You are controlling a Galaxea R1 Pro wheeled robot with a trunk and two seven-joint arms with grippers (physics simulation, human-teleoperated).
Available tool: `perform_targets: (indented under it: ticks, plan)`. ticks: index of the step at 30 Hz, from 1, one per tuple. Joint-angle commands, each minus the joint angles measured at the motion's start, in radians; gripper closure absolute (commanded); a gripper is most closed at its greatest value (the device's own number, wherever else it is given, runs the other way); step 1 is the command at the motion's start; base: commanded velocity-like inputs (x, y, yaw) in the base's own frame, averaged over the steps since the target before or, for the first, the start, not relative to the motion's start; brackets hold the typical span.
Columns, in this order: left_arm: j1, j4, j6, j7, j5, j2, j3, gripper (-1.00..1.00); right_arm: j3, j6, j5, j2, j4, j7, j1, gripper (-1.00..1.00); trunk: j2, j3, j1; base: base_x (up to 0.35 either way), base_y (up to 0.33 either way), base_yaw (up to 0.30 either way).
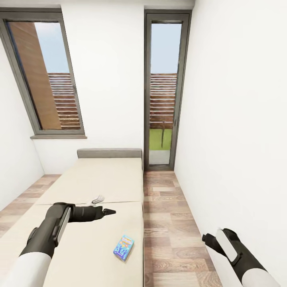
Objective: Put all the toys in the child's room - the three board games (two on the bed and one on the table), the two jigsaw puzzles on the table, and the tennis ball on the table - inside the toy box on the table in the child's room.
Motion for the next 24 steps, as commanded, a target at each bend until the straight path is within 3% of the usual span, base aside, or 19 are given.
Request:
perform_targets:
  ticks: [1, 4, 7, 8, 10, 11, 13, 15, 17, 19, 24]
  plan:
    - [-0.001, 0.0, 0.0, 0.01, -0.011, -0.011, 0.003, -1.0, 0.0, 0.002, 0.01, 0.003, 0.004, -0.008, -0.002, -1.0, -0.001, -0.001, 0.0, 0.0, 0.0, 0.0]
    - [-0.003, 0.001, -0.008, 0.08, -0.012, -0.05, 0.003, -1.0, 0.0, 0.003, 0.062, 0.011, 0.009, -0.008, -0.004, -1.0, -0.001, -0.001, 0.0, 0.0, 0.0, 0.0]
    - [-0.015, 0.011, -0.024, 0.249, -0.012, -0.133, 0.001, -1.0, 0.0, 0.004, 0.094, 0.014, 0.012, -0.007, -0.005, -1.0, -0.001, -0.001, 0.0, 0.0, 0.0, 0.0]
    - [-0.019, 0.04, -0.058, 0.389, -0.012, -0.188, 0.001, -1.0, 0.0, 0.004, 0.1, 0.014, 0.012, -0.007, -0.005, -1.0, -0.001, -0.001, 0.0, 0.0, 0.0, 0.0]
    - [-0.025, 0.116, -0.158, 0.63, -0.006, -0.251, 0.001, -1.0, 0.0, 0.005, 0.103, 0.014, 0.012, -0.007, -0.005, -1.0, -0.001, -0.001, 0.0, 0.0, 0.0, 0.0]
    - [-0.027, 0.143, -0.194, 0.697, -0.005, -0.263, 0.001, -1.0, 0.0, 0.005, 0.104, 0.015, 0.012, -0.007, -0.005, -1.0, -0.001, -0.001, 0.0, 0.0, 0.0, 0.0]
    - [-0.044, 0.258, -0.347, 0.961, 0.001, -0.268, 0.001, -1.0, 0.0, 0.005, 0.105, 0.015, 0.012, -0.007, -0.005, -1.0, -0.001, -0.001, 0.0, 0.0, 0.0, 0.0]
    - [-0.071, 0.359, -0.489, 1.137, 0.007, -0.268, 0.001, -1.0, 0.0, 0.004, 0.106, 0.015, 0.012, -0.008, -0.005, -1.0, -0.001, -0.001, 0.0, 0.0, 0.0, 0.0]
    - [-0.085, 0.449, -0.614, 1.211, 0.009, -0.268, 0.001, -1.0, 0.0, 0.002, 0.107, 0.015, 0.012, -0.008, -0.005, -1.0, -0.001, -0.001, 0.0, 0.0, 0.0, 0.0]
    - [-0.091, 0.499, -0.697, 1.241, 0.01, -0.268, -0.001, -1.0, 0.0, -0.002, 0.108, 0.015, 0.012, -0.008, -0.005, -1.0, -0.001, -0.001, 0.0, 0.0, 0.0, 0.0]
    - [-0.096, 0.529, -0.749, 1.258, 0.01, -0.268, -0.002, -1.0, 0.0, -0.011, 0.11, 0.014, 0.012, -0.004, -0.005, -1.0, -0.001, -0.001, 0.0, 0.0, 0.0, 0.0]
